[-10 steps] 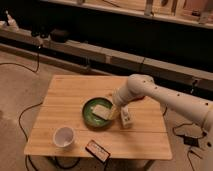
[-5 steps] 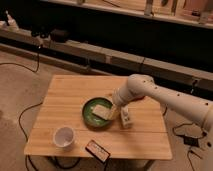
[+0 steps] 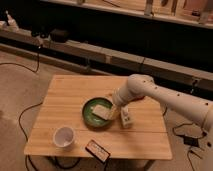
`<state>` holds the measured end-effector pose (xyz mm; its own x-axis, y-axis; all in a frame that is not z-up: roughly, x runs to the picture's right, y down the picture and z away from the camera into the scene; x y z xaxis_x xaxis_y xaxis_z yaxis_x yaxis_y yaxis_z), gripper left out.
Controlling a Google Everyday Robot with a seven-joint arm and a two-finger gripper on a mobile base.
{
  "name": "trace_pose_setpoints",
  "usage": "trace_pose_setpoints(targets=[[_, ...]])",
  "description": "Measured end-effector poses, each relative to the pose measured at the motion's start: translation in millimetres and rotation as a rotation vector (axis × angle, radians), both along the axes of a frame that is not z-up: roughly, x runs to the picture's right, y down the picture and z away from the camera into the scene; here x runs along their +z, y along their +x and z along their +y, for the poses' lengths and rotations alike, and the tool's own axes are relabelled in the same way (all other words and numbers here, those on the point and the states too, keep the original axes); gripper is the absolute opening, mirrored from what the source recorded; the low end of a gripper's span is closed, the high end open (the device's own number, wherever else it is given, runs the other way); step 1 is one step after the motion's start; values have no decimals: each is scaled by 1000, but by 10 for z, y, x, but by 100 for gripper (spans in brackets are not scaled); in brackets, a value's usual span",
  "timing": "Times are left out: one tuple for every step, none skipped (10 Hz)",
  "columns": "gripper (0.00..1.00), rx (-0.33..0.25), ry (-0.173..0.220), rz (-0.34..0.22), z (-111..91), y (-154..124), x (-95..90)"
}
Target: Place the eraser in the ceramic cup
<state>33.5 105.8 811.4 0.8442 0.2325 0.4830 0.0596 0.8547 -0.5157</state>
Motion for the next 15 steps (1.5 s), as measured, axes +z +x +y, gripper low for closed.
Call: trace_pose_setpoints(targets=[[79,0,0,0,0,0,0],[79,0,0,0,0,0,0],[79,0,0,0,0,0,0],[79,0,0,0,0,0,0],[79,0,0,0,0,0,0],[79,0,0,0,0,0,0],[79,0,0,0,0,0,0],[79,0,0,0,0,0,0],[79,0,0,0,0,0,0],[79,0,0,0,0,0,0],[79,0,0,0,0,0,0],[79,0,1,0,1,0,1],[79,-2,3,5,3,2,-9],[79,-1,4,14,10,2,-30],[79,1,4,32,40,-1,-85]])
